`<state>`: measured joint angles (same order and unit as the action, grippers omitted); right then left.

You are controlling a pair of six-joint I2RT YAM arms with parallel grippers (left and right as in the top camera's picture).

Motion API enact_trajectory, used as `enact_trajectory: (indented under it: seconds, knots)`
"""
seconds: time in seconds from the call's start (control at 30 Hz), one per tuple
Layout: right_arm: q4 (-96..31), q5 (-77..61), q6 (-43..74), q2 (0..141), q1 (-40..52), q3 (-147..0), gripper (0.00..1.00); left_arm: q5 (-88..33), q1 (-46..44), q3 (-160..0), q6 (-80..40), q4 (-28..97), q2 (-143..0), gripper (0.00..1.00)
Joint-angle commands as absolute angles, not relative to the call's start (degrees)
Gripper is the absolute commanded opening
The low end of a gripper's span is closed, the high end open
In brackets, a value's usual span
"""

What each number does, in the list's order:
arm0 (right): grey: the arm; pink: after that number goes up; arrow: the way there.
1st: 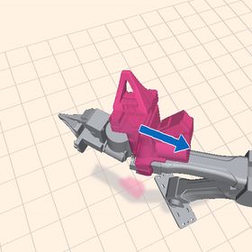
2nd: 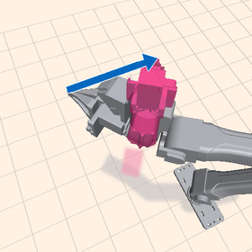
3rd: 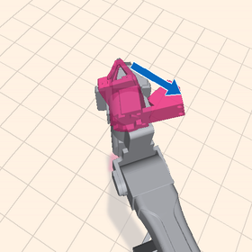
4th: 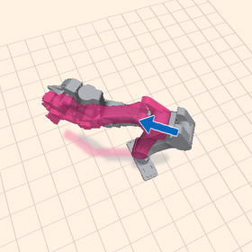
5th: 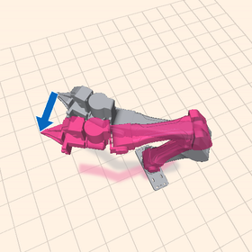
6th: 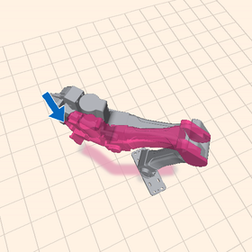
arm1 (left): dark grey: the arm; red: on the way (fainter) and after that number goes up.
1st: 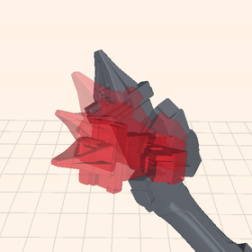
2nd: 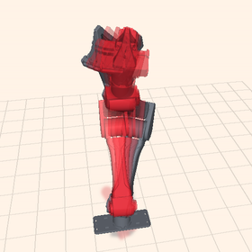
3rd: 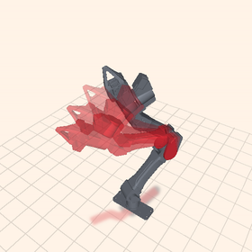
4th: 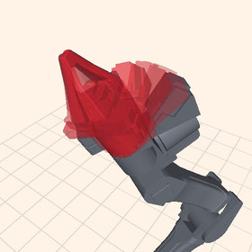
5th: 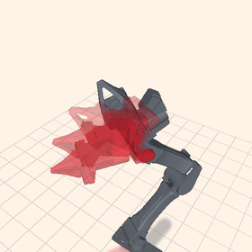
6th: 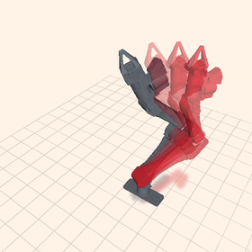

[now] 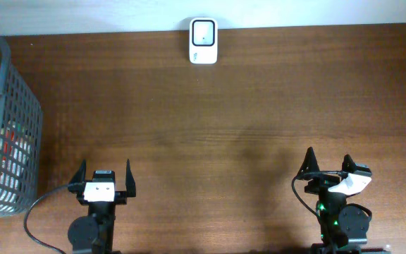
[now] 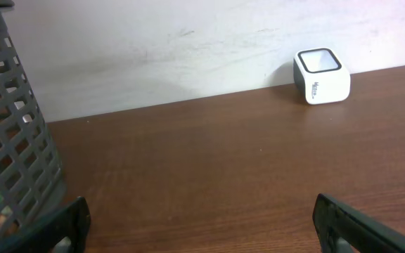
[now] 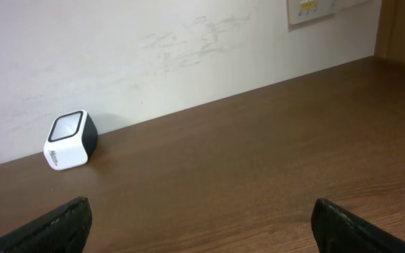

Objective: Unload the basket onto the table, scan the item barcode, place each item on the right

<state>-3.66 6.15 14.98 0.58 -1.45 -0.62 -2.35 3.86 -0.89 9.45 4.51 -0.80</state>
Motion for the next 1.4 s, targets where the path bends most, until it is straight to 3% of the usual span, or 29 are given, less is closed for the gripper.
enact_trajectory:
  seconds: [0.0,0.7,0.9,1.1,1.3,1.37]
  knots:
    - [-4.1,6.3,14.8,0.4,-1.6,-0.3,0.99,-2.2,3.9,-0.5,10.2,4.6,-0.3,0.99]
    - [-4.1,6.3,14.8,0.4,-1.6,-0.3,0.99,1.1,3.9,-0.5,10.6,4.6,-0.3,0.99]
    - [-4.1,6.3,14.8,0.4,-1.6,-0.3,0.99,-2.6,3.9,-4.4,6.7,-3.8,-1.5,0.99]
    - [-4.1,6.3,14.8,0.4,-1.6,-0.3,0.99,-2.6,3.9,-36.8,5.7,5.9,-29.2,0.99]
    - [-4.1,6.3,14.8,0.4,-1.6,-0.3,0.99,-3.4,3.9,-105.0,6.1,51.6,-72.1,0.99]
    - [-4.1,6.3,14.8,0.4,-1.6,-0.3,0.99,-4.3,3.9,-120.8,6.7,58.0,-82.3,0.99]
